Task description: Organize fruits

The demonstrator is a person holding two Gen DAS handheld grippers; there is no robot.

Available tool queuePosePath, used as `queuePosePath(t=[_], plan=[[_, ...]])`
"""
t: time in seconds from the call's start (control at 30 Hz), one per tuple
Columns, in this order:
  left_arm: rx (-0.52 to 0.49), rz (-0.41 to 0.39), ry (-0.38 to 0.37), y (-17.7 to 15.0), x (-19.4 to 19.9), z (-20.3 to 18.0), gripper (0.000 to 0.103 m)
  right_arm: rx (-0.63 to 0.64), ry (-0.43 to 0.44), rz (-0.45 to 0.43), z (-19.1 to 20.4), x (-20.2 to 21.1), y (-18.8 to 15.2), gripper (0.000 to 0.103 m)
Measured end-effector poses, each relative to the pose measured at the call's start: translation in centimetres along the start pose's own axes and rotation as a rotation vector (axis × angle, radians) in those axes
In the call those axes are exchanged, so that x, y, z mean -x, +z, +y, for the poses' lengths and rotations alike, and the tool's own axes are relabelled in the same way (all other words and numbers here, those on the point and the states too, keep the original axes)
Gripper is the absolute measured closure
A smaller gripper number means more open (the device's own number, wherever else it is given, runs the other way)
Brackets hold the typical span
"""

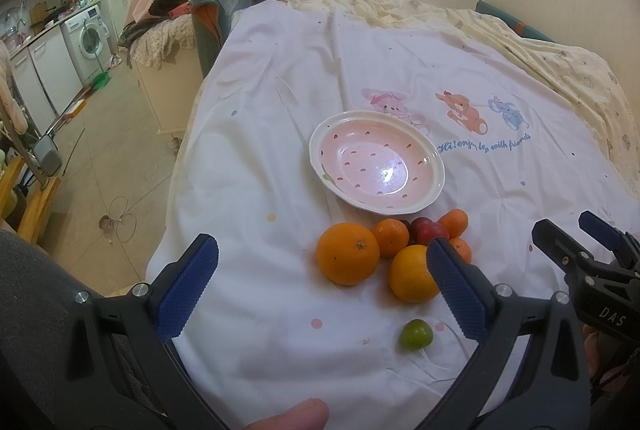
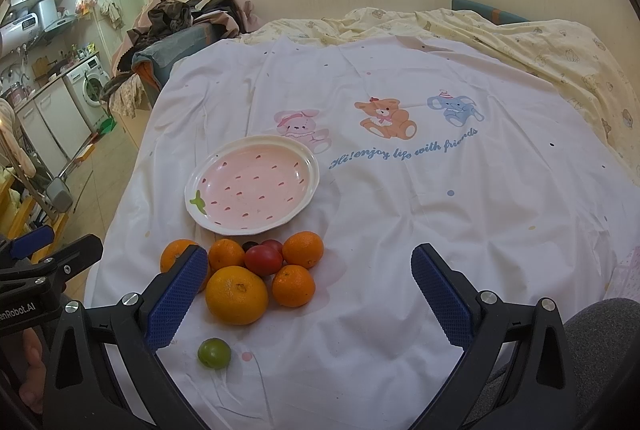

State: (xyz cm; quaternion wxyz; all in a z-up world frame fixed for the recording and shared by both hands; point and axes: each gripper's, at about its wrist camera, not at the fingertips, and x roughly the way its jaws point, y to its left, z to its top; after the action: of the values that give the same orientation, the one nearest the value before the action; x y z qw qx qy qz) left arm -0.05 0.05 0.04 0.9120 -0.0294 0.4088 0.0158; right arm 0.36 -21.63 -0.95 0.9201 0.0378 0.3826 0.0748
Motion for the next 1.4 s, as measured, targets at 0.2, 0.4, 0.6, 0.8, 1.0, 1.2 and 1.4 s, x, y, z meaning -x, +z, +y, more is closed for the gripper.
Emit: queuePosePath(t=[0.2,0.4,0.6,0.8,1.0,1.2,1.4], plan=[[0.006,0.001,0.0,-0.04,0.04,0.21,0.0,-0.001,0.0,0.0,-0.01,-0.02,-0.02,0.0],[0.005,0.002,0.0,0.03,0.03,0.21,0.0,0.0,0.0,-0.001,0.04,-0.03,-0.03,0.0],[0.006,0.001,0.0,0.03,0.07,0.26,0.0,-0.001,0.001,0.001,-0.19,0.11,-0.09,0.0],[0.004,0.003,0.0,0.08,0.04,0.22,0.0,-0.002,0.0,0.0,-0.18,0.11,-0.07,0.0],[0.005,0.002,0.001,0.05,0.05,0.23,0.0,-0.001,0.0,0.0,-0.13,0.11,-0.05,0.0],[0.004,0.002,0.001,0.06,0.04,0.23,0.0,-0.001,0.001,0.0,-0.13,0.17,-0.05,0.0],[0.014,0.029,-0.012,0.26,-0.03,0.41,0.0,-0.022,0.013,0.012,-0.6,0.21,0.24,0.0]])
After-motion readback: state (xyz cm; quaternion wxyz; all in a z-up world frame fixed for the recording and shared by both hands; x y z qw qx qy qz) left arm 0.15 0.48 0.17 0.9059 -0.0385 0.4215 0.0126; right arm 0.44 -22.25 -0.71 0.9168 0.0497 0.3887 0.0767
